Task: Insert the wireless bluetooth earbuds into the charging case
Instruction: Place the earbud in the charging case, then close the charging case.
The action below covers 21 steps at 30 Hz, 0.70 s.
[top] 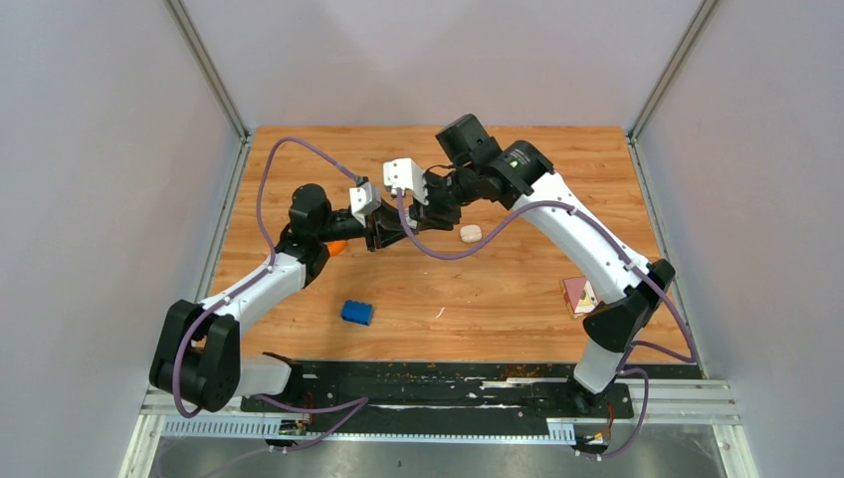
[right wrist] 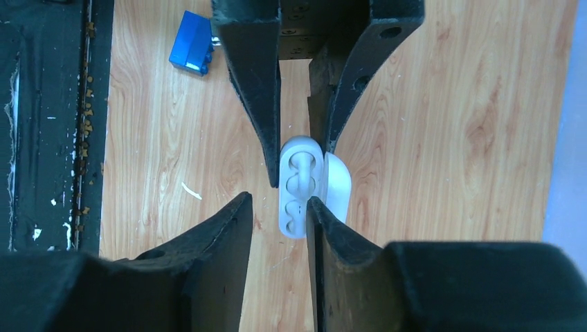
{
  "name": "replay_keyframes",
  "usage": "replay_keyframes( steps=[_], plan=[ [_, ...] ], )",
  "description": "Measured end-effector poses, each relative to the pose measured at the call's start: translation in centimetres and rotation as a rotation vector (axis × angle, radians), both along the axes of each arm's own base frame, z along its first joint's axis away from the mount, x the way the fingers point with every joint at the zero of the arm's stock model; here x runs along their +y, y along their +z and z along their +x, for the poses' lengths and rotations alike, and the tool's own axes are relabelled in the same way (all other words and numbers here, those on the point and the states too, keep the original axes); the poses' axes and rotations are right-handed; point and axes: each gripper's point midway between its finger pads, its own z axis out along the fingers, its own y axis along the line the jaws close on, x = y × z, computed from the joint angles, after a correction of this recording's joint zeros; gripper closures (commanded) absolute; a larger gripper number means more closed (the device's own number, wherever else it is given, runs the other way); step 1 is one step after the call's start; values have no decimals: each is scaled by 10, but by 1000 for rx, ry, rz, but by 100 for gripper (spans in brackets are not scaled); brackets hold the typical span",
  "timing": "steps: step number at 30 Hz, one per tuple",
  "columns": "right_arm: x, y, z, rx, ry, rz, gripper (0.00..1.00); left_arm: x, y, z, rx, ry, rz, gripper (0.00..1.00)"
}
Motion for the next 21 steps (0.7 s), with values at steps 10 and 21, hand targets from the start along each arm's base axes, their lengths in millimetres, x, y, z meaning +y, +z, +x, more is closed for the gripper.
replay_keyframes(
  steps=[10,21],
  plan=[
    [-25,34,-14,-45,-9,81,22,0,-1,-1,-4,-6,3,100],
    [-32,-35,22,125,-45,8,21,0,-5,-3,-4,-16,16,100]
  ],
)
